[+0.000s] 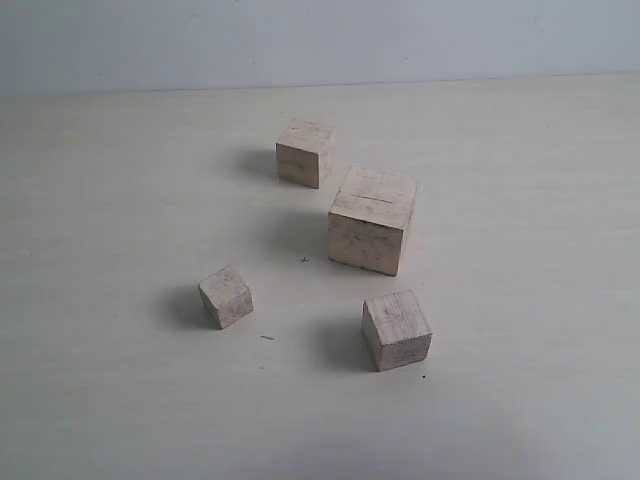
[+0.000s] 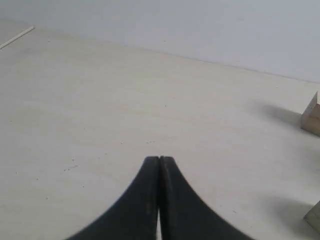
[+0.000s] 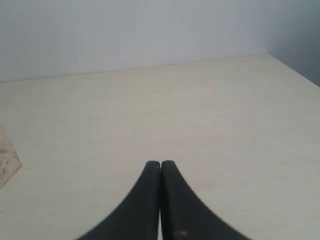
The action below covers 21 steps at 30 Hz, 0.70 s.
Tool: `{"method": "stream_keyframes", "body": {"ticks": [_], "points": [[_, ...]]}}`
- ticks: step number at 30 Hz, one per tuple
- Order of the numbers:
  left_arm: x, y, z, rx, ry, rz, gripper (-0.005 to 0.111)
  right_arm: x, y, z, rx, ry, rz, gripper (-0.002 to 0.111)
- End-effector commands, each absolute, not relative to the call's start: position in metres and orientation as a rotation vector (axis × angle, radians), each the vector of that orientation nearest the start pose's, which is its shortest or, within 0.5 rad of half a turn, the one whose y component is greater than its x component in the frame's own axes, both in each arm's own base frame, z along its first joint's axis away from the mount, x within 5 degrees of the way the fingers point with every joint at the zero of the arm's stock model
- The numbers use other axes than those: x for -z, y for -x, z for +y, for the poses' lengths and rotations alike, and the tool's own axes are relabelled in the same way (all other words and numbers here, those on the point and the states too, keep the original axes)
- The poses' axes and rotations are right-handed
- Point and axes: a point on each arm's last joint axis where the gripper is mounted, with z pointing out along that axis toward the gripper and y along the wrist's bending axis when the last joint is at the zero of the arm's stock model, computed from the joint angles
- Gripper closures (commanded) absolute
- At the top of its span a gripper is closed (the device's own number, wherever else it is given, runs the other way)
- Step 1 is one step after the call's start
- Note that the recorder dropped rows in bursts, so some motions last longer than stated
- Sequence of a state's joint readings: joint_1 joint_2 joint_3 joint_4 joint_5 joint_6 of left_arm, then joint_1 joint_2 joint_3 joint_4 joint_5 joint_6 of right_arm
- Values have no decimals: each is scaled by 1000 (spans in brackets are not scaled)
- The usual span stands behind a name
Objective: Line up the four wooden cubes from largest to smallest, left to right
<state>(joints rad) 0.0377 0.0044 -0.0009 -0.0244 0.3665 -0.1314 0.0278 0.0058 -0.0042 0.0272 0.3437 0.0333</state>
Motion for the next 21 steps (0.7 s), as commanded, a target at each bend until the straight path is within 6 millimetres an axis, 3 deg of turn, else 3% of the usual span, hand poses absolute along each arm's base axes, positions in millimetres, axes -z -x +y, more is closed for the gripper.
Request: {"method": "stream_keyframes", "body": {"ticks": [1, 17, 21], "points": [[-181, -53, 1, 95, 167, 1839, 107, -183, -54, 2, -62, -20, 1821, 108], [-181, -53, 1, 95, 167, 1839, 107, -183, -54, 2, -61, -19, 1818, 108], [-181, -53, 1, 95, 167, 1839, 107, -195, -56, 3, -102, -51, 1683, 108]]}}
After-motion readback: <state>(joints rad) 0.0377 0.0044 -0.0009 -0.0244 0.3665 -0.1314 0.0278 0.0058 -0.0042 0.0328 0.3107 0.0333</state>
